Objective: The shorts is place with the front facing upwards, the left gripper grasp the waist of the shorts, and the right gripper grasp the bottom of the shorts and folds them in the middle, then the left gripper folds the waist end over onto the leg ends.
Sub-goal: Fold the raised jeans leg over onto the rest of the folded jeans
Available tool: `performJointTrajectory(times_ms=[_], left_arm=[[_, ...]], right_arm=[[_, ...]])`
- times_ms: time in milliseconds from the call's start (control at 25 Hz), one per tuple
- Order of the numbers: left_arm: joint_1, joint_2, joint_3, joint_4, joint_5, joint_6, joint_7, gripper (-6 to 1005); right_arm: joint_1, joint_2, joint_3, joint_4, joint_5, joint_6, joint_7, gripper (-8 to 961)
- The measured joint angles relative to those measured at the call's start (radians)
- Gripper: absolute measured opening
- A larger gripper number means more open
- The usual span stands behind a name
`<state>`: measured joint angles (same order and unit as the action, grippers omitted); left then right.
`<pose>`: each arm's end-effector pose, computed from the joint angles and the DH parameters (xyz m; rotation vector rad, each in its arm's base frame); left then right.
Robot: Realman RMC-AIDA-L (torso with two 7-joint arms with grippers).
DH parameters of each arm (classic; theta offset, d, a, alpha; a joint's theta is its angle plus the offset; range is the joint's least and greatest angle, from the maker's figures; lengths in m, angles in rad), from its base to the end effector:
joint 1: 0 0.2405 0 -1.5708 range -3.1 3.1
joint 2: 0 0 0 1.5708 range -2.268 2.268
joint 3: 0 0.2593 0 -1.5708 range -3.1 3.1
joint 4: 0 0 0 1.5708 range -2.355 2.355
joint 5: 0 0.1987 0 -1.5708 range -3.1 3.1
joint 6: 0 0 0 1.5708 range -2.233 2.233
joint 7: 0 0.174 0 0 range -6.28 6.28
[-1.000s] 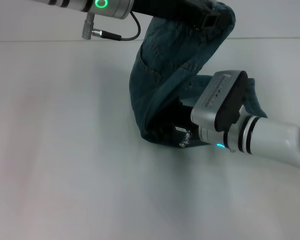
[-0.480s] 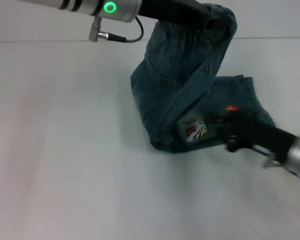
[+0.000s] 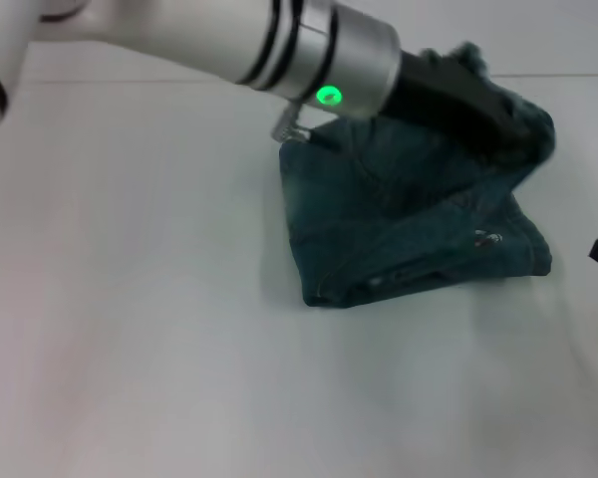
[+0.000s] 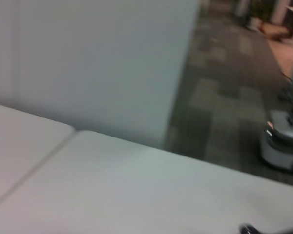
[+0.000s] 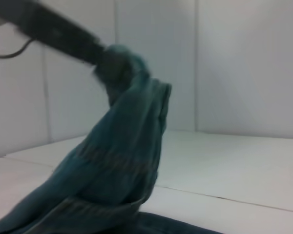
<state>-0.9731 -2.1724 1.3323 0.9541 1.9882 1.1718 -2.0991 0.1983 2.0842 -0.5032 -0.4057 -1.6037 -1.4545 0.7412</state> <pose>-0.0116 0.3888 -0.1059 -2.9649 -0.3720 -0.4135 0.3517 0.2649 0.0026 -2.0660 0.5406 0.7245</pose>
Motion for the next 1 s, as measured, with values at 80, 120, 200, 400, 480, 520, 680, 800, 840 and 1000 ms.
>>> performJointTrajectory(times_ms=[80,120,200,400,480,520,680,800,840,1000], left_arm=[[-0.001,-0.001,0.081,-0.001,-0.019,-0.037,0.004,51],[-0.002,-0.002,0.114,-0.001,-0.026,-0.060,0.002,51],[-0.002,-0.003,0.169,-0.002,-0.037,-0.108,-0.011,69],[0.008,-0.003,0.225,-0.002,-0.052,-0.214,-0.042,151],[0.010,-0.003,0.227,-0.005,-0.057,-0.231,-0.042,184],[0.010,-0.003,0.227,-0.007,-0.057,-0.236,-0.042,201],[0.012,-0.003,0.229,-0.016,-0.057,-0.250,-0.036,315],[0.013,-0.003,0.230,-0.025,-0.057,-0.257,-0.033,436],[0.014,-0.002,0.231,-0.025,-0.057,-0.258,-0.033,519],[0.018,0.001,0.235,-0.026,-0.052,-0.256,-0.033,758]], right_arm=[[-0.010,-0.003,0.010,-0.003,-0.002,-0.002,0.003,4],[-0.012,-0.004,0.012,-0.004,-0.004,-0.003,0.006,4],[-0.014,-0.005,0.010,-0.004,-0.006,-0.004,0.009,4],[-0.012,-0.003,0.003,-0.002,-0.011,-0.003,0.010,5],[-0.010,-0.003,0.005,0.001,-0.017,0.000,0.012,5],[-0.009,-0.002,0.006,0.001,-0.021,0.000,0.015,5],[-0.007,-0.003,0.004,-0.004,-0.024,0.000,0.024,5],[-0.006,-0.003,0.004,-0.004,-0.024,-0.001,0.027,6],[-0.005,-0.003,0.004,-0.005,-0.024,-0.001,0.029,6],[-0.003,-0.003,0.006,-0.005,-0.024,0.001,0.033,6]])
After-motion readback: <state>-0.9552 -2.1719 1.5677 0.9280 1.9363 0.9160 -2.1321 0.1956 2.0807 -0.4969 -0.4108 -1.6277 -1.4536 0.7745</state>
